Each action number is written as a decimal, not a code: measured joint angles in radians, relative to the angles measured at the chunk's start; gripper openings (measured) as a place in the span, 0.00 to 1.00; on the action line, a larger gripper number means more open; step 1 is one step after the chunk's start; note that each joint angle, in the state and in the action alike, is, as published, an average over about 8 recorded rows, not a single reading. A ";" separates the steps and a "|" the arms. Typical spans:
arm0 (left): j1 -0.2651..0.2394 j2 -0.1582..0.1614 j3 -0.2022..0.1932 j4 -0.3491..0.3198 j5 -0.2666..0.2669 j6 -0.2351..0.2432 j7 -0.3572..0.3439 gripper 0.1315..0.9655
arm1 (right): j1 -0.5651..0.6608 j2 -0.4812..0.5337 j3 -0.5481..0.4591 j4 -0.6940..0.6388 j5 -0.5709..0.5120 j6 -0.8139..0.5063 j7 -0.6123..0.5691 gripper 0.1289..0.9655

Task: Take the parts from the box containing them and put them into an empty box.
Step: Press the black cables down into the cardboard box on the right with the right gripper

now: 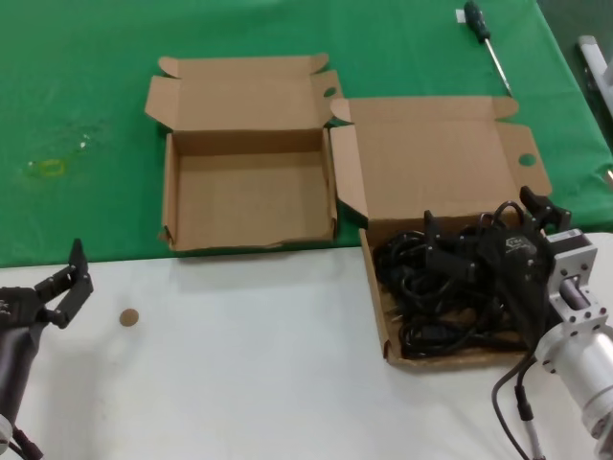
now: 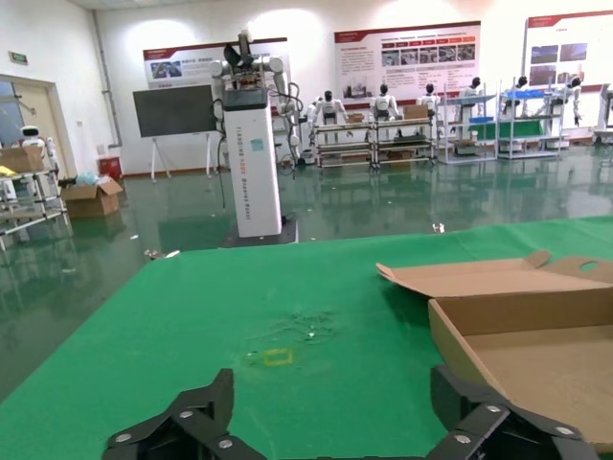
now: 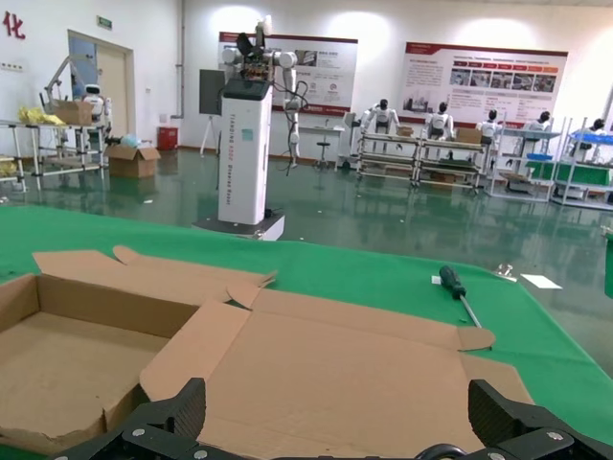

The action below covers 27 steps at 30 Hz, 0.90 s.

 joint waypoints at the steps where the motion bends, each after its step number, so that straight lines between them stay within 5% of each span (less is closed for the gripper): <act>1: 0.000 0.000 0.000 0.000 0.000 0.000 0.000 0.81 | -0.002 0.002 -0.001 0.002 0.001 0.002 0.001 1.00; 15: 0.000 0.000 0.000 0.000 0.000 0.000 0.000 0.45 | -0.018 0.133 -0.045 0.028 0.023 -0.008 0.028 1.00; 27: 0.000 0.000 0.000 0.000 0.000 0.000 0.000 0.16 | 0.006 0.246 0.007 0.011 0.037 -0.198 -0.029 1.00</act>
